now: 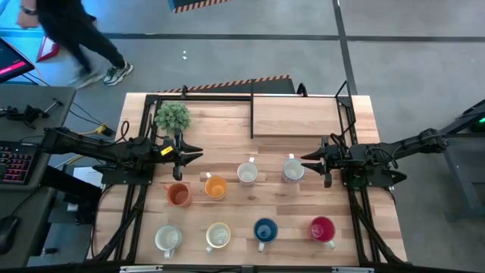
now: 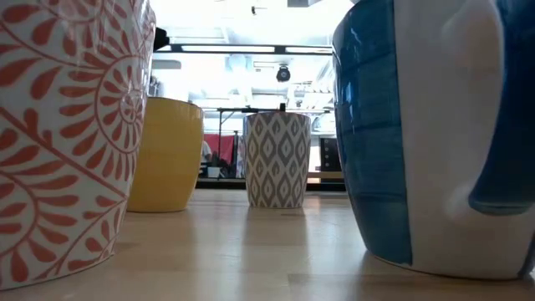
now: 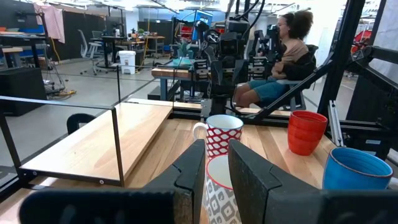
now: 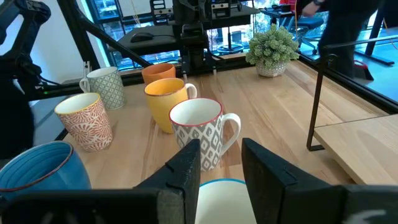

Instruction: Place coffee mugs

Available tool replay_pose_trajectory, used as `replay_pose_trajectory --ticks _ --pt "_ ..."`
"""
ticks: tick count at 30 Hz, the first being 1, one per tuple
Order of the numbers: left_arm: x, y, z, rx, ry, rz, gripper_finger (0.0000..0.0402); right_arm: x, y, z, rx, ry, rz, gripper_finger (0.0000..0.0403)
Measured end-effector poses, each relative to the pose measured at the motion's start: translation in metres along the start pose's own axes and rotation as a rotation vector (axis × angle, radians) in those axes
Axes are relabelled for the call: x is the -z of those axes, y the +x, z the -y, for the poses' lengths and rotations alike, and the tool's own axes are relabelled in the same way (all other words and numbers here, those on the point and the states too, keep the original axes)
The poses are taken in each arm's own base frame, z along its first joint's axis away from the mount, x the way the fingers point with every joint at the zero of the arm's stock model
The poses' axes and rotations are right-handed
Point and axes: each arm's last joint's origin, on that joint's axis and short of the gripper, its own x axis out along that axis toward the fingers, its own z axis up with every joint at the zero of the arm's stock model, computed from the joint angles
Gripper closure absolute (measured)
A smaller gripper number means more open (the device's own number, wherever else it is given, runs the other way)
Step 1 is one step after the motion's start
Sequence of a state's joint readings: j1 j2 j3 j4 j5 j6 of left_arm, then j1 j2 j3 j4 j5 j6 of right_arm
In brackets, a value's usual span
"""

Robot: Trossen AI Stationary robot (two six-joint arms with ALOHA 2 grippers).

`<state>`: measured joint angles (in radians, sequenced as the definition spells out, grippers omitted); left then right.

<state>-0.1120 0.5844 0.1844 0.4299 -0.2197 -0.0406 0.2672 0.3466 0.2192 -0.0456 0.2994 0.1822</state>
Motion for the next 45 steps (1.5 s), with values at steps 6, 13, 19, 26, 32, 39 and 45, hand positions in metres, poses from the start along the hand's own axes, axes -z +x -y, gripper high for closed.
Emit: replay_pose_trajectory --ticks 6,13,19,26,32,39,45 --pt "0.0000 0.0000 0.0000 0.000 0.000 0.000 0.0342 0.0000 0.0000 0.0000 0.001 0.000 0.000 0.0304" --pt "0.0000 0.0000 0.0000 0.000 0.000 0.000 0.0342 0.0000 0.0000 0.0000 0.000 0.000 0.000 0.0304" --pt "0.0000 0.0000 0.0000 0.000 0.000 0.000 0.0342 0.0000 0.0000 0.0000 0.000 0.000 0.000 0.0304" --pt "0.0000 0.0000 0.0001 0.001 0.000 0.000 0.0342 0.0000 0.0000 0.0000 0.000 0.000 0.000 0.0304" --pt "0.0000 0.0000 0.0000 0.000 0.000 0.000 0.0342 0.0000 0.0000 0.0000 0.000 -0.001 0.000 0.0304" --pt "0.0000 0.0000 0.0000 0.000 0.000 0.000 0.0342 -0.0004 0.0000 0.0000 0.000 -0.006 0.004 0.0304" --pt "0.0000 0.0000 0.0001 0.002 -0.023 0.000 0.0342 -0.0005 0.0000 0.0001 0.007 -0.002 0.006 0.0304"
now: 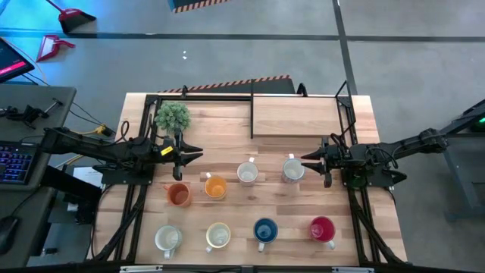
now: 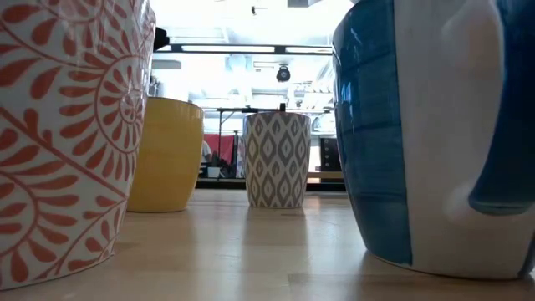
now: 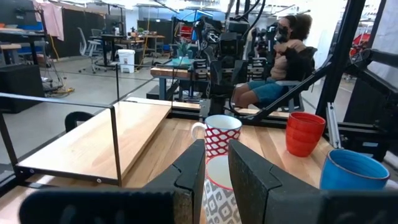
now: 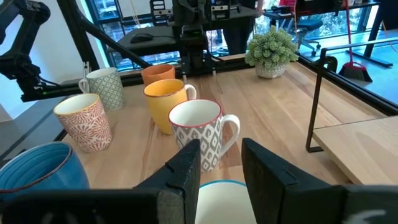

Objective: Place coffee mugs
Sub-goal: Put the yellow mug on the shelf

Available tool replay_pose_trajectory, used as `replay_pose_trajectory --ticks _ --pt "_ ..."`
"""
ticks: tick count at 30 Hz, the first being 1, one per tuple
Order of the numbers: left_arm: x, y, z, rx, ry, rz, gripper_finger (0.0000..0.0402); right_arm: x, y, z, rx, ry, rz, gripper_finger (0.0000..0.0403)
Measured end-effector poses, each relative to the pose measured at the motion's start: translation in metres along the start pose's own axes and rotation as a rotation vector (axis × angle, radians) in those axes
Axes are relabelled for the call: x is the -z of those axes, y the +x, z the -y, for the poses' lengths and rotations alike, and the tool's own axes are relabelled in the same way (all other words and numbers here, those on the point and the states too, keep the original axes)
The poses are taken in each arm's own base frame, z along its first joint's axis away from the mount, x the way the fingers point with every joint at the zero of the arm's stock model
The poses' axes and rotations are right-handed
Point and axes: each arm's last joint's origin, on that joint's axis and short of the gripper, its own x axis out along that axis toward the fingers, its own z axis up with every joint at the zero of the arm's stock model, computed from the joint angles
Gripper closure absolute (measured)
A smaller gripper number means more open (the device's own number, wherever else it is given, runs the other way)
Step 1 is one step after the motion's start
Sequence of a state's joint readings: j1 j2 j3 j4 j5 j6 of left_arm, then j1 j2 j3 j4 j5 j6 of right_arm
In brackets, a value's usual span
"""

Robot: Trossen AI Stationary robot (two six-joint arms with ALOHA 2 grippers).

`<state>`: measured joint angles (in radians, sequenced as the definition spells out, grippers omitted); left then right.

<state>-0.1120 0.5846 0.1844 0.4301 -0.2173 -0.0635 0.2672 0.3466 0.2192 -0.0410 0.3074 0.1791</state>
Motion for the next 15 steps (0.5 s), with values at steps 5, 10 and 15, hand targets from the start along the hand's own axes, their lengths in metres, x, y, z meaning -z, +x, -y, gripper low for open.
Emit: replay_pose_trajectory --ticks 5,10,15 --pt "0.0000 0.0000 -0.0001 -0.004 -0.004 0.001 0.0342 0.0001 0.0000 0.0002 0.006 0.003 0.000 0.0304" --pt "0.0000 0.0000 -0.0001 -0.003 -0.004 0.001 0.0342 0.0001 0.0000 0.0001 0.003 0.003 -0.001 0.0304" --pt "0.0001 0.0000 -0.0001 -0.003 0.003 -0.001 0.0342 -0.0003 0.0000 0.0000 0.001 0.003 0.004 0.0304"
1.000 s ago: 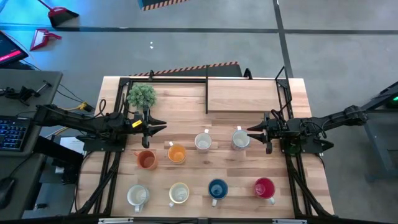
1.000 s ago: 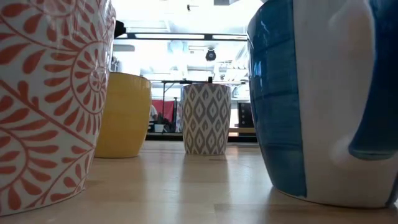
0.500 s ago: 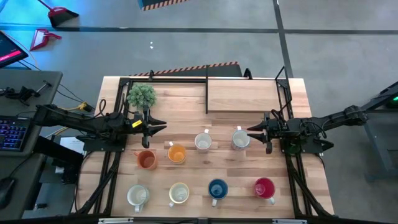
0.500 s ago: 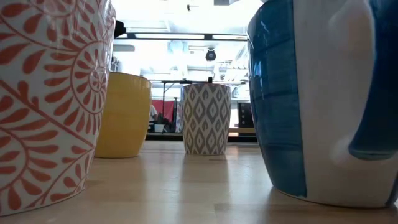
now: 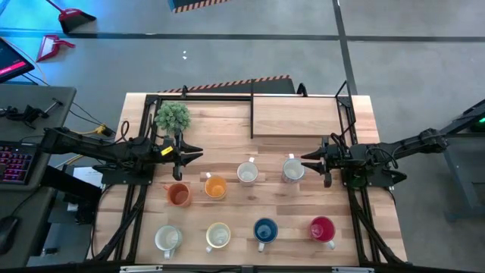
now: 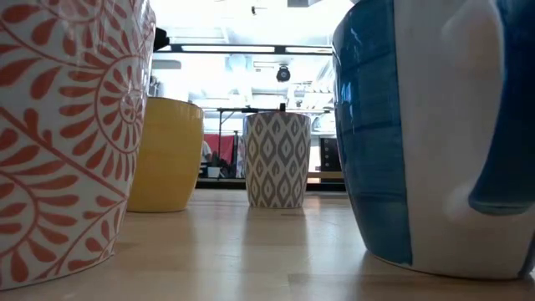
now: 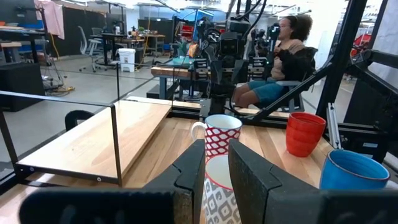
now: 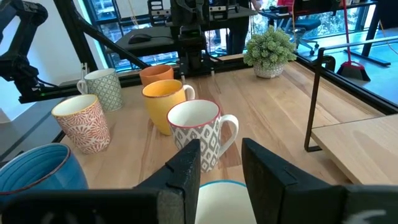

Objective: Place coffee mugs
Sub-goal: Put the yellow mug on the shelf

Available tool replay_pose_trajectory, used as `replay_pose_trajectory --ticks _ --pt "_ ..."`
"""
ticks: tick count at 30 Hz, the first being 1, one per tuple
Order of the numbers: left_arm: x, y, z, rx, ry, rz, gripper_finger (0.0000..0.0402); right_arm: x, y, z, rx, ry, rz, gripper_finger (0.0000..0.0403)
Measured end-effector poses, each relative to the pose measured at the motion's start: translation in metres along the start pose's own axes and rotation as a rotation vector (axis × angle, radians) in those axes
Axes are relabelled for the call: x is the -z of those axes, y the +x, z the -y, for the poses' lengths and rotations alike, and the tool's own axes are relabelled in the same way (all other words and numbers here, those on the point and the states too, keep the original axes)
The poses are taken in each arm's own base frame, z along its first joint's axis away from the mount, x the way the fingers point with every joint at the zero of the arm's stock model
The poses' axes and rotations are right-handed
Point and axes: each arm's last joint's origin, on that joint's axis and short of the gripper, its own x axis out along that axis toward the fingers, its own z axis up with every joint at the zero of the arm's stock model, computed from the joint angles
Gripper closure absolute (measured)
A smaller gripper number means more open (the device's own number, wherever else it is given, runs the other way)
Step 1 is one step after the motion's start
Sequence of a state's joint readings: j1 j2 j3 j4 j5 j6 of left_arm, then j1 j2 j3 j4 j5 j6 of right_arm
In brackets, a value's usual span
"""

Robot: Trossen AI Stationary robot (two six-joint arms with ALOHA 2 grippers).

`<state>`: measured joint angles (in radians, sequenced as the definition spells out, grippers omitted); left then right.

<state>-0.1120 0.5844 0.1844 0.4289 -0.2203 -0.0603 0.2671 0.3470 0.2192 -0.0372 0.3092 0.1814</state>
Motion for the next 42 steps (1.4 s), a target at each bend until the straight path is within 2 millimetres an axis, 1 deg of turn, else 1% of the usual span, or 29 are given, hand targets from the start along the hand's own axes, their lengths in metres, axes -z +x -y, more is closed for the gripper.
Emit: replay_pose_trajectory --ticks 5,9,13,19,23,25,27,31,35,38,42 --pt "0.000 0.000 0.000 0.000 -0.003 -0.001 0.0342 0.000 0.000 0.000 0.002 0.002 0.004 0.0304" --pt "-0.001 0.000 0.001 0.019 -0.065 0.011 0.0342 0.000 0.000 0.000 -0.004 0.004 0.003 0.0304" --pt "-0.002 0.000 0.000 -0.006 -0.073 0.021 0.0342 0.001 0.001 0.000 0.002 0.077 -0.007 0.0304" --pt "-0.013 0.000 0.001 0.027 -0.074 0.140 0.0341 0.004 0.006 -0.001 0.024 0.115 -0.041 0.0304" --pt "-0.018 0.003 0.000 0.031 -0.118 0.186 0.0341 -0.001 0.013 0.000 0.089 0.176 0.024 0.0304" --pt "-0.023 0.007 -0.001 0.016 -0.117 0.175 0.0341 -0.008 0.014 0.001 0.094 0.160 0.077 0.0304" --pt "-0.032 0.012 -0.003 0.021 -0.102 0.161 0.0341 -0.020 0.014 0.000 0.076 0.134 0.106 0.0304" --pt "-0.055 0.023 -0.004 0.062 -0.069 0.088 0.0341 -0.050 0.008 -0.002 0.008 0.121 0.134 0.0304" --pt "-0.083 0.024 -0.004 0.075 -0.064 0.084 0.0341 -0.082 -0.003 -0.004 -0.006 0.106 0.114 0.0304" --pt "-0.090 0.024 -0.003 0.074 -0.088 0.019 0.0341 -0.099 -0.009 -0.006 0.002 0.090 0.078 0.0304" --pt "-0.091 0.025 -0.003 0.051 -0.150 -0.113 0.0341 -0.108 -0.003 -0.008 0.029 0.124 -0.044 0.0304"
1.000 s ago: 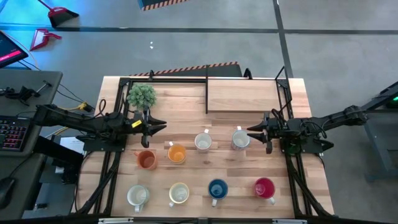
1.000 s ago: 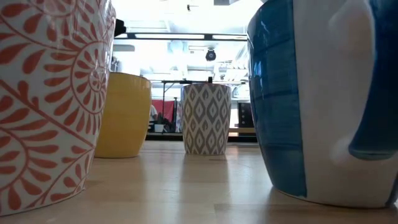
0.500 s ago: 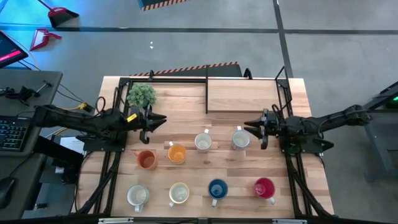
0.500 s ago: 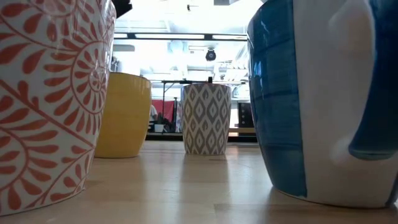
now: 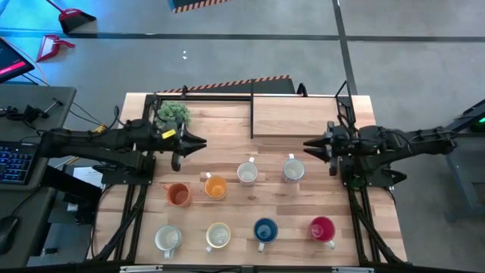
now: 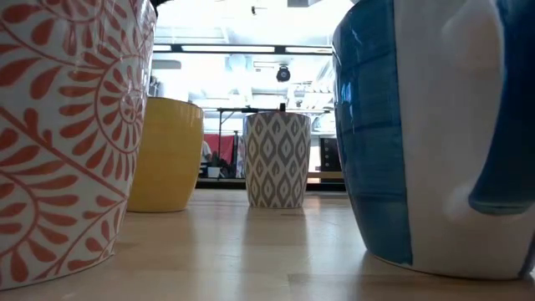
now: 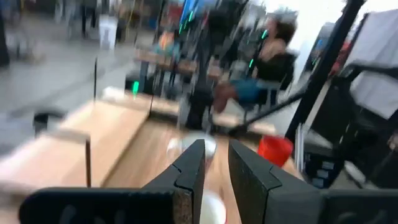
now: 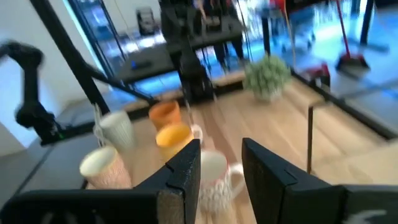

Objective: Place coffee mugs
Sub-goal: Put the yellow mug on the shelf

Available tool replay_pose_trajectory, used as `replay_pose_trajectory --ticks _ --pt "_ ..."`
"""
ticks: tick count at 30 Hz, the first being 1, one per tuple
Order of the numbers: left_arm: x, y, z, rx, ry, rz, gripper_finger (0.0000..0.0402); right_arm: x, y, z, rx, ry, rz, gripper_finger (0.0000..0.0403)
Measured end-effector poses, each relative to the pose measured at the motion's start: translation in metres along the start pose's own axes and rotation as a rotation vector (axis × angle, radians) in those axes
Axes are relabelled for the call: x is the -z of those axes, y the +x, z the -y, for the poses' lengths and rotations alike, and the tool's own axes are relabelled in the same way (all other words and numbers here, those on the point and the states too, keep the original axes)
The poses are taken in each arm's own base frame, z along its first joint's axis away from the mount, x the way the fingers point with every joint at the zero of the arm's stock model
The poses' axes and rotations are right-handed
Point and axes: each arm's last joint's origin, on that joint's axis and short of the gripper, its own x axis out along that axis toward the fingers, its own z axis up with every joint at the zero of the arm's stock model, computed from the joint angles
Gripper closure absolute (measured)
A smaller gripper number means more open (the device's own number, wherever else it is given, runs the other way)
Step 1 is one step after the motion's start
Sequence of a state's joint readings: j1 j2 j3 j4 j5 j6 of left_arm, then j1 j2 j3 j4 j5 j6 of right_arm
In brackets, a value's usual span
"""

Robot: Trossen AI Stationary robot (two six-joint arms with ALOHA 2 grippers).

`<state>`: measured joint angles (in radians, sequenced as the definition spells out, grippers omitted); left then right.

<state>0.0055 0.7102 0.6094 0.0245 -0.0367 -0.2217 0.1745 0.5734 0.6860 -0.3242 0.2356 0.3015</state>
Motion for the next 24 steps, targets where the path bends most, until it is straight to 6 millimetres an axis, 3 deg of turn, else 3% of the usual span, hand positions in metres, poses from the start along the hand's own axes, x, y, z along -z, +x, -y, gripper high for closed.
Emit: replay_pose_trajectory --ticks 8,16,24 --pt "-0.009 0.008 0.002 -0.060 -0.049 -0.168 0.0318 -0.014 0.028 -0.008 0.159 0.018 -0.148 0.0304" --pt "0.011 0.030 0.000 -0.147 -0.115 -0.444 0.0256 -0.028 0.040 -0.014 0.271 -0.026 -0.288 0.0304" --pt "0.016 0.041 0.013 -0.057 -0.147 -0.634 0.0249 -0.024 0.044 -0.013 0.311 -0.028 -0.358 0.0304"
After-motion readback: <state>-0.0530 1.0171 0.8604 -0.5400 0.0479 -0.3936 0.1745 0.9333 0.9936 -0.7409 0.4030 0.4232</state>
